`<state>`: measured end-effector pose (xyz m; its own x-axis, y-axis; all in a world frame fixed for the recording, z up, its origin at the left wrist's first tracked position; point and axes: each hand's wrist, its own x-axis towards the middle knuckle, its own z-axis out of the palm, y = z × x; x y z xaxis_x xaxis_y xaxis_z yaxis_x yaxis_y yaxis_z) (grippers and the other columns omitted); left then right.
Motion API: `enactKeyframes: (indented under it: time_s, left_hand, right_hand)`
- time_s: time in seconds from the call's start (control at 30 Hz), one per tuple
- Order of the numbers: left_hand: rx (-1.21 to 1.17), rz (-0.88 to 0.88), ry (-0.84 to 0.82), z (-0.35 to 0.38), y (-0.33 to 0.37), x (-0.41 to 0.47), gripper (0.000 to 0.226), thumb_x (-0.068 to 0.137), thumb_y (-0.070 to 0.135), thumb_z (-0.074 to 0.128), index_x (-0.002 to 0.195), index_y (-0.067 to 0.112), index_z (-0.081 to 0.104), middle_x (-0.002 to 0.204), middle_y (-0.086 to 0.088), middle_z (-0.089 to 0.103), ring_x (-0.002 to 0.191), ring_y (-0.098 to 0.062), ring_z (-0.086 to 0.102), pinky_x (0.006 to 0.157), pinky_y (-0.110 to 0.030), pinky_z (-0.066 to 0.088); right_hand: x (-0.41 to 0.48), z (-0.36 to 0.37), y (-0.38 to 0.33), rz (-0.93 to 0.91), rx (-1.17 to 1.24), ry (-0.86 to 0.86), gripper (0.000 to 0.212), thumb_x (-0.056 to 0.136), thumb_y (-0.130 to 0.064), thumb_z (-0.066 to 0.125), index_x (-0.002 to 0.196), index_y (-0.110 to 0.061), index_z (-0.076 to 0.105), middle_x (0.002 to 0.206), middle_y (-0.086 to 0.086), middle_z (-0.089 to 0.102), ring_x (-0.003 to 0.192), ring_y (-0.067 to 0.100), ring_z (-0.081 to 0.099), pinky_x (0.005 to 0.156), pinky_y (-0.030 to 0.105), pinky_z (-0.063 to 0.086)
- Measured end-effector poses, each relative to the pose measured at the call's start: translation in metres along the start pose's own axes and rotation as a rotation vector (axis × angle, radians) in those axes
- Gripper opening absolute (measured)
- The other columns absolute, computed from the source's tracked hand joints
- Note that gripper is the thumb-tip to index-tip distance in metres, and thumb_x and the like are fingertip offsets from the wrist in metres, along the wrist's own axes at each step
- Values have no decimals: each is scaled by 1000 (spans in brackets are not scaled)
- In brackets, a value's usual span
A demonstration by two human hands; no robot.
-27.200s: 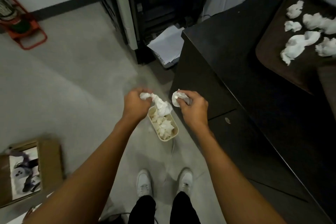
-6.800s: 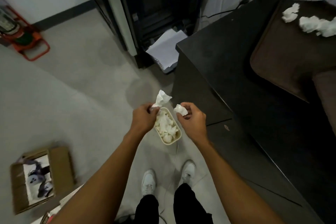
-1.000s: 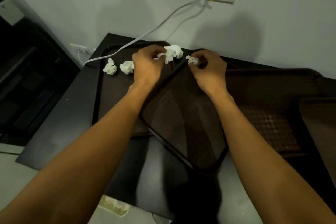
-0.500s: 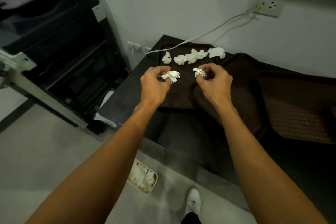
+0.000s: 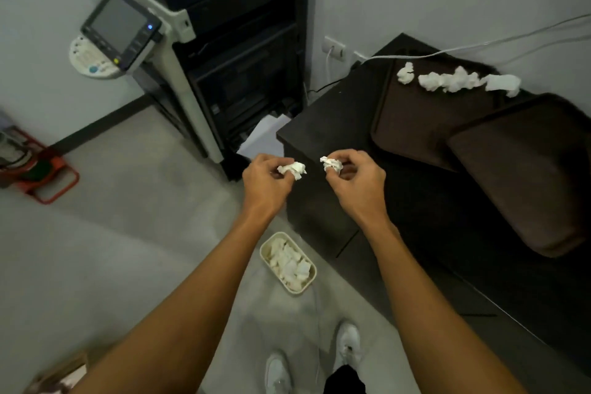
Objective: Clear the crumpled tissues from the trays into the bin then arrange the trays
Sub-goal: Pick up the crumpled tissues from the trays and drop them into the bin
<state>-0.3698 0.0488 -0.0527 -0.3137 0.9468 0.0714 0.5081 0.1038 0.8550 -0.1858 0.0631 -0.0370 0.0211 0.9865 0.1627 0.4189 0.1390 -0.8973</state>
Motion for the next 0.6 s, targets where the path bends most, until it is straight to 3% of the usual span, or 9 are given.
enactKeyframes:
  time_s: [0.17,0.27,0.37,0.6]
  left_hand:
    - [28,-209,34,-6,-76,-26,22,85,13,78,106,19,80,114,5,67,78,1,65,70,-3,48]
    - [8,-300,41,3,-114,-38,21,86,15,78,106,19,80,103,7,74,76,0,68,76,-14,56]
    - [-30,-354,55,16,-148,-45,19,85,13,76,103,18,80,94,8,76,72,6,67,68,-7,51]
    - [-11,-481,105,60,-234,-47,17,88,24,76,105,23,79,98,12,75,84,-5,69,73,-15,56]
  right_hand:
    - [-21,57,31,66,-26,-204,21,86,-7,77,100,-22,76,103,-7,65,86,3,66,74,11,54]
    - [-30,90,66,98,-51,-280,21,85,-5,77,99,-19,76,101,-4,66,84,5,68,73,11,53]
    - [-36,116,105,151,-95,-347,20,86,-8,76,101,-21,76,101,-7,65,85,8,68,77,23,59]
    - [-42,168,198,226,-129,-448,24,88,-17,77,111,-24,71,106,-8,66,91,8,69,81,31,62]
